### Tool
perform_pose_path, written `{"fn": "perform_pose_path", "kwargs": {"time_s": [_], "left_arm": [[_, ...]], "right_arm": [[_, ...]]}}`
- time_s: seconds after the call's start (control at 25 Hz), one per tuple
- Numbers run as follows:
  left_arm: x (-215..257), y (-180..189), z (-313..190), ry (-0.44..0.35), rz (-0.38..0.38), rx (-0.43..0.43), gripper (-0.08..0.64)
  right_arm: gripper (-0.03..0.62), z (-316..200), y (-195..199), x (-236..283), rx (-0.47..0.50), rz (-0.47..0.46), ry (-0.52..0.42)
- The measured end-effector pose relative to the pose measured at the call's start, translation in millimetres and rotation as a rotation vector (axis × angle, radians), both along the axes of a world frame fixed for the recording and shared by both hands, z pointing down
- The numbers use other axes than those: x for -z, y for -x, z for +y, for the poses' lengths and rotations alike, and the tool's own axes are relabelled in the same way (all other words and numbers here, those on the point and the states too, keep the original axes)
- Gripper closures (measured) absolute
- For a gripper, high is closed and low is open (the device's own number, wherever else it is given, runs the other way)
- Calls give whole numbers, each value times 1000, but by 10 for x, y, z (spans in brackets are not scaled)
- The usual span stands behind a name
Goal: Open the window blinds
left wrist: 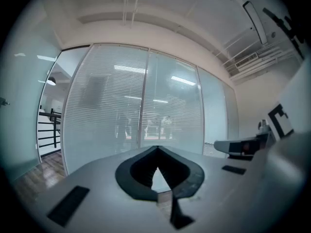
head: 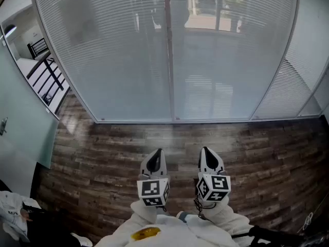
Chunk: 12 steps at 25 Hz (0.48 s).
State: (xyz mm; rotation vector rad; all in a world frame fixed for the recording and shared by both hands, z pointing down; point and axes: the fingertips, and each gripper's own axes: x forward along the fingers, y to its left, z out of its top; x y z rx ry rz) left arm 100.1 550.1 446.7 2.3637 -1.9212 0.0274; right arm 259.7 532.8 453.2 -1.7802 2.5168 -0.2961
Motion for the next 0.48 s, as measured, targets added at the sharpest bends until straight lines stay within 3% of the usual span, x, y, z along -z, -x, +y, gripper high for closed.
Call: {"fn": "perform_pose_path", "kwargs": {"time_s": [0.28, 0.48], "left_arm": [[-96, -89, -45, 28, -4, 8, 560], [-94, -42, -351, 11, 4, 2, 560]], "right_arm": [[581, -90, -80, -73, 0, -15, 19], [581, -362, -2, -149, -1, -15, 22]]}}
